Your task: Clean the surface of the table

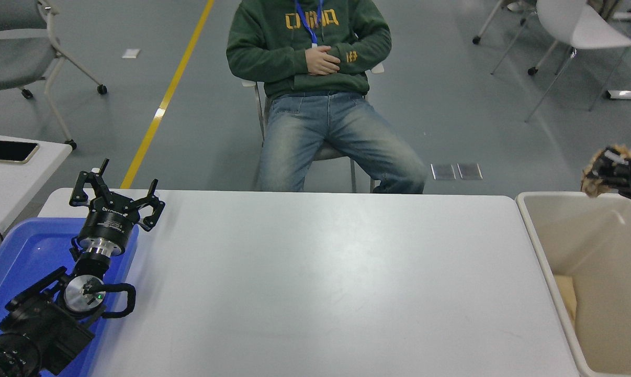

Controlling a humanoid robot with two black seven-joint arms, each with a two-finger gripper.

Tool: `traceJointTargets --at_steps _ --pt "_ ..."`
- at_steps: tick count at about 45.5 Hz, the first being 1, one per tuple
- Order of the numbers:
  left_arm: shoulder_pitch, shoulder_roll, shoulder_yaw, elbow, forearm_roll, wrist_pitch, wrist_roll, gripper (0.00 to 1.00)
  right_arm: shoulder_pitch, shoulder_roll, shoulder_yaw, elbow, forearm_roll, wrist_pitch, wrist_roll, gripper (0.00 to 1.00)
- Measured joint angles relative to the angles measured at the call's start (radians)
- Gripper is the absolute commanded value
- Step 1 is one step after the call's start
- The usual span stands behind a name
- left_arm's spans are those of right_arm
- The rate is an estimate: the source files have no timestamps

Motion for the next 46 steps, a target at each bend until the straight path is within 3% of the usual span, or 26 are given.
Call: traceJointTargets --at_steps 19,32,46 --pt "0.0 0.0 0.0 0.0 0.0 0.001 0.0 1.0 -0.136 0.213 -0.07 -0.31 -0.012 -0.1 0.002 0.0" --pt "0.0 0.0 0.0 0.0 0.0 0.001 0.0 1.0 -0.215 0.284 -0.15 -0.355 -0.014 -0.225 0.002 0.0" --pt "0.0 0.0 0.0 0.0 0.0 0.001 0.0 1.0 -0.273 0.318 -0.193 -0.383 -0.014 -0.282 0.002 0.0"
